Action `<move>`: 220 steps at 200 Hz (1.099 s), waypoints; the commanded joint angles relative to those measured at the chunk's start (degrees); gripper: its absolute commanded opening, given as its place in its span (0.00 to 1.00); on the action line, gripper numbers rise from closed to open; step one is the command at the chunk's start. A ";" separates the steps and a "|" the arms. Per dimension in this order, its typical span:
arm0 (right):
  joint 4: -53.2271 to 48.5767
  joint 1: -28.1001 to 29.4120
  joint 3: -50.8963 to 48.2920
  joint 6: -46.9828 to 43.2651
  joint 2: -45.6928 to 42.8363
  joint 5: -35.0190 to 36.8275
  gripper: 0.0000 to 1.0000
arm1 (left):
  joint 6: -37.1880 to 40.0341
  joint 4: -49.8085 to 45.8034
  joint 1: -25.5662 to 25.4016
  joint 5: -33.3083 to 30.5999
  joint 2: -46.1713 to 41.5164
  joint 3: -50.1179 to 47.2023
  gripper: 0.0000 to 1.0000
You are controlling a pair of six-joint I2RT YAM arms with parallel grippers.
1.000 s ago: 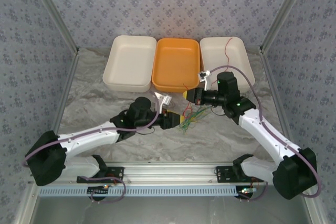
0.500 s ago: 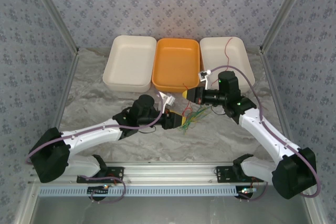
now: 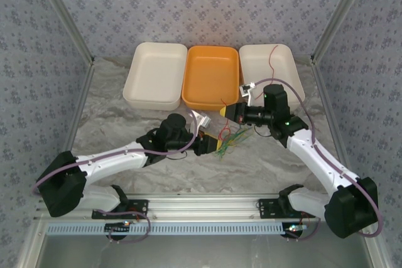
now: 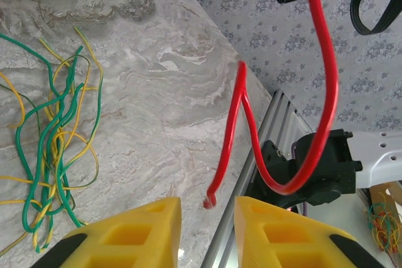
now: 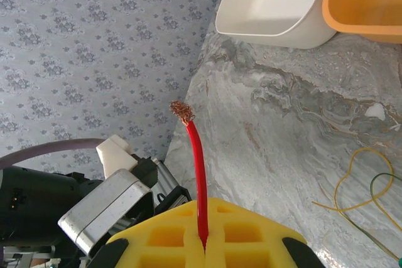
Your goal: Untangle the cables
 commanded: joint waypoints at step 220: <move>-3.59 -3.81 7.72 -2.77 -9.39 5.64 0.00 | -2.91 -1.54 -0.56 -6.88 3.32 -2.04 0.00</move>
